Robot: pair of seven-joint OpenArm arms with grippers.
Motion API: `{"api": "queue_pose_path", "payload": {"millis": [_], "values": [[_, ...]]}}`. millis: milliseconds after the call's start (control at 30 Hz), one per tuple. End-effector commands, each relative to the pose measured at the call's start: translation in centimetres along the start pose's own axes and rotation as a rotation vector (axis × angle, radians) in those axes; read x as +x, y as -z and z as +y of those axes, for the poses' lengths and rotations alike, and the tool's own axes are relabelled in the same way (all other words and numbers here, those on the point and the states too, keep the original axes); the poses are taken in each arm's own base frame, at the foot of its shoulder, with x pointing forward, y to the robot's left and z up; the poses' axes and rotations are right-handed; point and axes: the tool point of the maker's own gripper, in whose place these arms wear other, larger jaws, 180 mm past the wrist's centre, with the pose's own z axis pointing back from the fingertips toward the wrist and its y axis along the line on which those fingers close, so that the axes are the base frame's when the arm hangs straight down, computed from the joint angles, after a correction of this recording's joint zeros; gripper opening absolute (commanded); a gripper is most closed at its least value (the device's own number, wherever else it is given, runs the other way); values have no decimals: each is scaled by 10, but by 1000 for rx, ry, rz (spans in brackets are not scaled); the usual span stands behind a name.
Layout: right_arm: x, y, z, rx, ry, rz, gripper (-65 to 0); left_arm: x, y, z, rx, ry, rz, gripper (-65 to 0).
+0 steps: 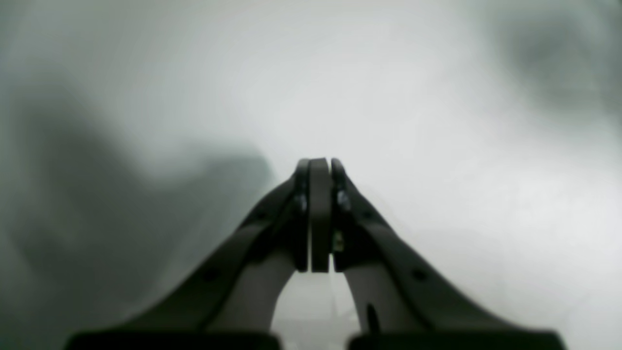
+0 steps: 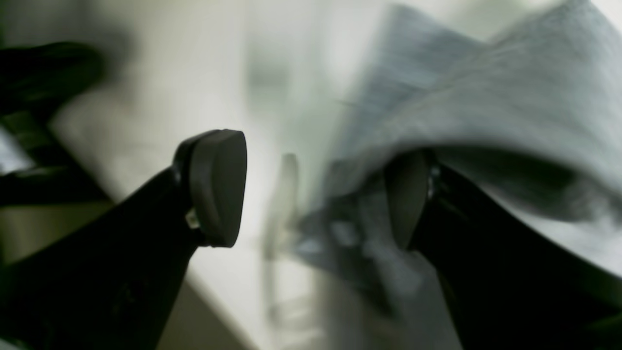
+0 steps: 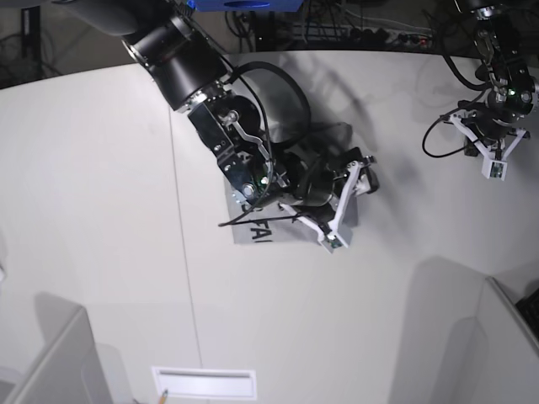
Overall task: Fold the T-shirt properly
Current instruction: 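Release the shirt and move both grippers to its edges, then grasp the shirt edge with the left gripper and lift it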
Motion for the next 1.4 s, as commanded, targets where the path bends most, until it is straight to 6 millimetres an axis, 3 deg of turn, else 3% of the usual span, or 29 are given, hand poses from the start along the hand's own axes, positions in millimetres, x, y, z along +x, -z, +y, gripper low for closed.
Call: {"api": "queue_pose_path", "payload": {"millis": [0, 200, 267, 367, 433, 467, 567, 600, 667, 767, 933, 967, 1067, 1167, 1233, 1367], "values": [[20, -4, 16, 31, -15, -45, -252, 11, -4, 6, 14, 14, -34, -650], [34, -10, 70, 130, -88, -25, -252, 11, -4, 7, 16, 15, -33, -650], [47, -22, 71, 126, -58, -68, -254, 12, -4, 7, 16, 14, -36, -650], [63, -44, 33, 55, 3, -138, -260, 12, -4, 6, 15, 14, -38, -650], [60, -52, 6, 17, 62, -156, -312, 11, -4, 6, 14, 14, -36, -650], [60, -56, -6, 1, 95, -169, -359, 10, -4, 4, 8, 16, -33, -650], [45, -64, -40, -43, 207, -180, -600, 8, -4, -7, -9, 1, -31, -650], [36, -65, -53, -63, 249, -181, -650, 6, -5, -11, -13, -6, -17, -650], [26, -74, -86, -127, 323, -239, -650, 10, -8, -24, -34, 4, 2, -650], [7, -97, -133, -238, 387, -342, -650, 27, -13, -60, -140, 44, -22, -650], [-26, -124, -163, -335, 414, -375, -650, 36, -19, -96, -301, -31, -63, -650], [-34, -128, -168, -351, 420, -366, -650, 39, -20, -104, -341, -57, -84, -601], [-46, -134, -177, -378, 436, -355, -650, 49, -20, -121, -465, -149, -135, -349], [-59, -143, -188, -414, 451, -338, -650, 50, -14, -132, -570, -260, -147, -165], [-63, -146, -187, -416, 450, -335, -650, 42, -6, -135, -602, -306, -120, -97], [-81, -146, -183, -419, 465, -310, -650, 35, -4, -140, -619, -329, -104, -87]]}}
